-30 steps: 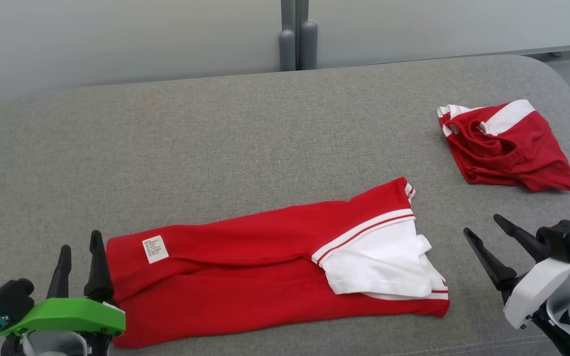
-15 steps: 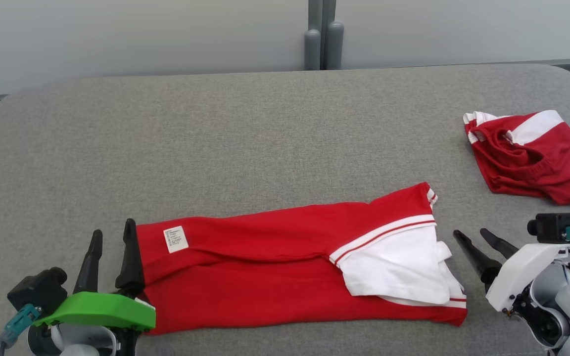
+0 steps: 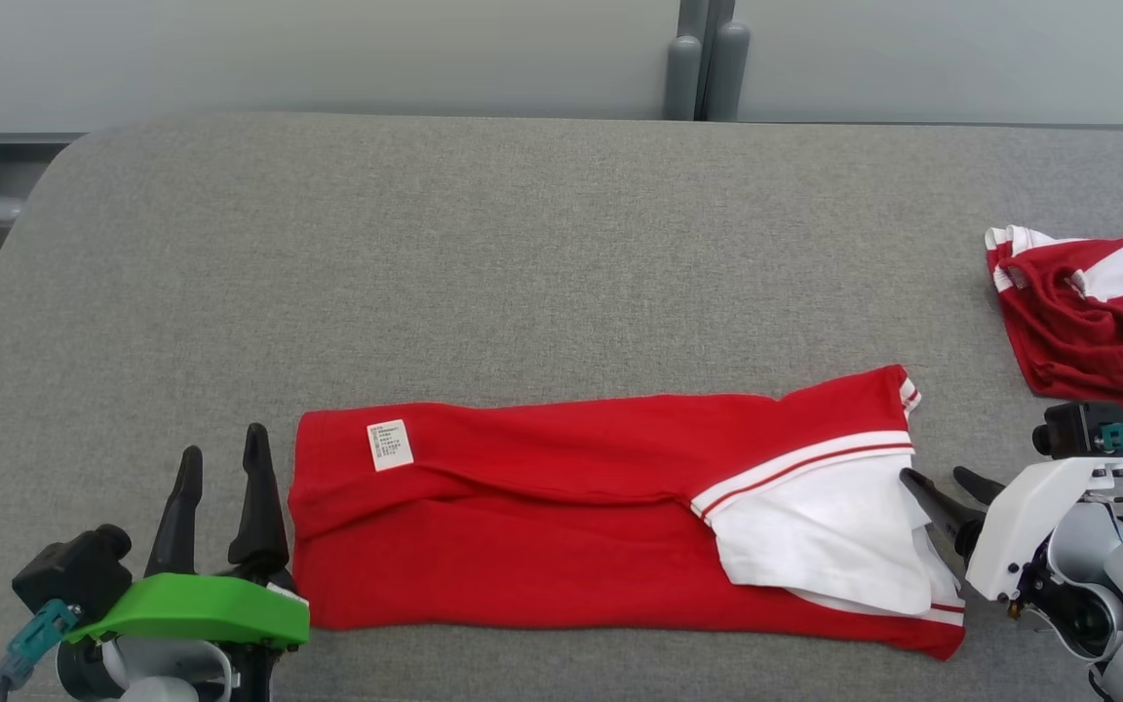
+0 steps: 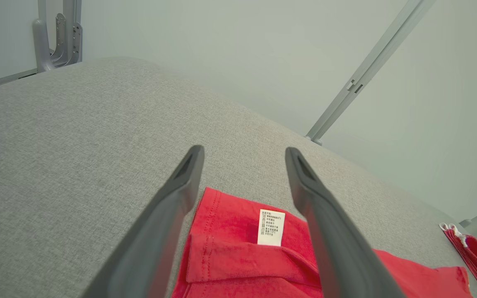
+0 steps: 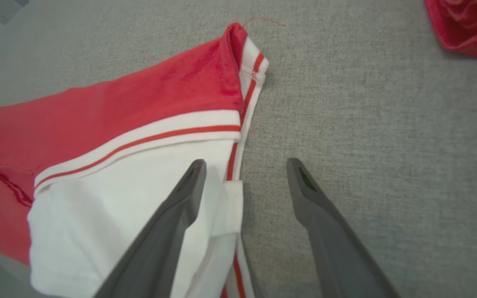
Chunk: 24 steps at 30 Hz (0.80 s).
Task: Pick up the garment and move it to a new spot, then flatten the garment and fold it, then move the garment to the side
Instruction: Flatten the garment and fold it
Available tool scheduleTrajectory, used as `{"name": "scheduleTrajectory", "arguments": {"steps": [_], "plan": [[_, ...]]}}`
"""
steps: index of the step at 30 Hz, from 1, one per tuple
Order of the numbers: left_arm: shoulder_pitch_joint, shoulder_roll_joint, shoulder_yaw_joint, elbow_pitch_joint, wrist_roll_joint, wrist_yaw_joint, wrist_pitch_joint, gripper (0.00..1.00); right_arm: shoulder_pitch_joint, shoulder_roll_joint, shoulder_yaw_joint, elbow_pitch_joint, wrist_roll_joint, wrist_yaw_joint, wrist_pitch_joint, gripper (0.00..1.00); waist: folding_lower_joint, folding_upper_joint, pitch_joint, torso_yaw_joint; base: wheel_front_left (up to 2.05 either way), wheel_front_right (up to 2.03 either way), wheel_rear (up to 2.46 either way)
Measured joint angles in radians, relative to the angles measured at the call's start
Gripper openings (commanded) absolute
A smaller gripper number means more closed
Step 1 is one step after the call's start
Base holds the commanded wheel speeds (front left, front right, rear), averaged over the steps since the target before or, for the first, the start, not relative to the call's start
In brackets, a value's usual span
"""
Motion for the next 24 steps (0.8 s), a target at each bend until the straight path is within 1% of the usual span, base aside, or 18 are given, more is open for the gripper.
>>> {"name": "scheduleTrajectory", "arguments": {"steps": [5, 13, 17, 19, 20, 21, 22, 23, 24], "plan": [[0.009, -0.001, 0.003, -0.007, 0.001, 0.007, 0.0, 1.0, -0.011, 0.004, 0.011, 0.022, 0.01, 0.0, 0.035, 1.0, 0.0, 0.0, 0.005, 0.006, 0.0, 0.0, 0.0], [0.021, -0.002, 0.003, -0.011, 0.004, 0.008, 0.0, 1.0, -0.026, 0.016, 0.021, 0.041, 0.037, 0.0, 0.07, 1.0, 0.0, 0.0, 0.006, 0.008, 0.0, 0.0, 0.0], [0.022, -0.002, 0.003, -0.012, 0.005, 0.008, 0.0, 1.0, -0.036, 0.027, 0.036, 0.042, 0.039, 0.008, 0.082, 1.0, 0.0, 0.0, 0.005, 0.009, 0.0, 0.0, 0.0], [0.022, -0.002, 0.003, -0.012, 0.005, 0.008, 0.0, 1.0, -0.042, 0.033, 0.048, 0.042, 0.039, 0.009, 0.09, 0.82, 0.0, 0.0, 0.004, 0.009, 0.0, 0.0, 0.0], [0.023, -0.002, 0.003, -0.013, 0.005, 0.008, 0.0, 1.0, -0.046, 0.035, 0.052, 0.042, 0.039, 0.009, 0.091, 0.6, 0.0, 0.0, 0.003, 0.01, 0.0, 0.0, 0.0], [0.023, -0.002, 0.003, -0.014, 0.005, 0.008, 0.001, 1.0, -0.05, 0.037, 0.057, 0.042, 0.039, 0.009, 0.094, 0.47, 0.0, 0.0, 0.002, 0.01, 0.0, 0.0, 0.0], [0.023, -0.002, 0.003, -0.015, 0.005, 0.008, 0.001, 1.0, -0.053, 0.038, 0.06, 0.042, 0.038, 0.009, 0.095, 0.43, 0.0, 0.0, 0.002, 0.011, 0.0, 0.0, 0.0], [0.023, -0.002, 0.003, -0.015, 0.005, 0.008, 0.001, 1.0, -0.054, 0.038, 0.065, 0.042, 0.037, 0.009, 0.095, 0.34, 0.0, 0.0, 0.001, 0.011, 0.0, 0.0, 0.0], [0.024, -0.002, 0.003, -0.015, 0.006, 0.008, 0.001, 1.0, -0.055, 0.037, 0.072, 0.043, 0.034, 0.009, 0.095, 0.28, 0.0, 0.0, 0.0, 0.011, 0.0, 0.0, 0.0]]}}
